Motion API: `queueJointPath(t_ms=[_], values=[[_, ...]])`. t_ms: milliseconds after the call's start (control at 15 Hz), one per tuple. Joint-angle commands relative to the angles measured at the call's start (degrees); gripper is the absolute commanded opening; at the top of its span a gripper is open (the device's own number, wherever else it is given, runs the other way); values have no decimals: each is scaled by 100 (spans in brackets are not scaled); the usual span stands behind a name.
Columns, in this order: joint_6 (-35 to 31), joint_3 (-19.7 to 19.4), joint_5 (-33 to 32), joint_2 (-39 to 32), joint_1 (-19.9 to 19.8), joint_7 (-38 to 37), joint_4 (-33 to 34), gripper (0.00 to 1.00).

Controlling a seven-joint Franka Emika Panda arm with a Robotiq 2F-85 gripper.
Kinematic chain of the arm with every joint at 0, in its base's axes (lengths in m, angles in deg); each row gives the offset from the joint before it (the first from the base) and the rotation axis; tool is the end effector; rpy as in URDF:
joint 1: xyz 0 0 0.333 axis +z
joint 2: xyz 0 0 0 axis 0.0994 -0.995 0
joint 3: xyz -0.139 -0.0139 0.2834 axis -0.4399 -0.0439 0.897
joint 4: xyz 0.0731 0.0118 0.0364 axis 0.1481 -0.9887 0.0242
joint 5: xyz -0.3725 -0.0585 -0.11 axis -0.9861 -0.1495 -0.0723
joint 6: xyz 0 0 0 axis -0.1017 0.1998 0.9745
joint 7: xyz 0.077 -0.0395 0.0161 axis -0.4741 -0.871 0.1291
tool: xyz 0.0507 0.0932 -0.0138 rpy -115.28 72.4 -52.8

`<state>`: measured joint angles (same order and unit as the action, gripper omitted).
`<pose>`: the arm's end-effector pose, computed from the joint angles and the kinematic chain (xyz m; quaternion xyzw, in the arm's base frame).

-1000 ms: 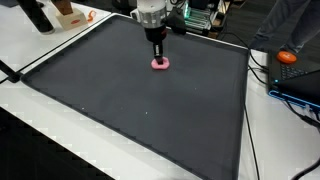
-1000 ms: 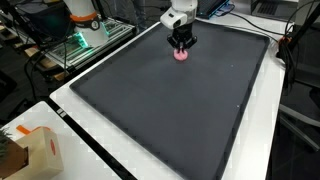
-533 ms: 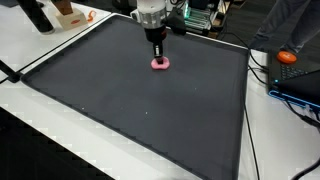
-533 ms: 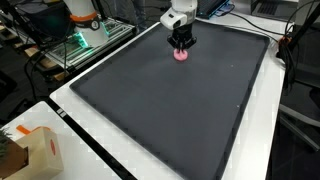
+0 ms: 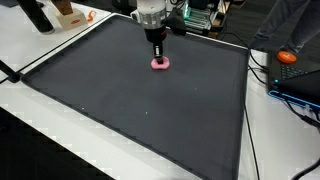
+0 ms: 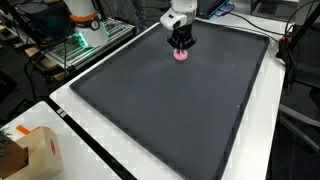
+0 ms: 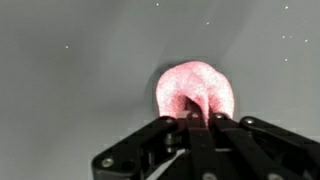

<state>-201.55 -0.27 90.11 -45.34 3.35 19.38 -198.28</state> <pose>0.5210 0.1072 0.2060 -0.8516 0.5207 0.0492 0.0353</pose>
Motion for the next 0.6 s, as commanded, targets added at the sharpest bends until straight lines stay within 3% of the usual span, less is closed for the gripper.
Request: queueJointPath(t_ms=[0, 533], values=[[19, -39, 23, -37, 26, 32, -8, 30], [131, 111, 576, 239, -201, 442, -71, 88]])
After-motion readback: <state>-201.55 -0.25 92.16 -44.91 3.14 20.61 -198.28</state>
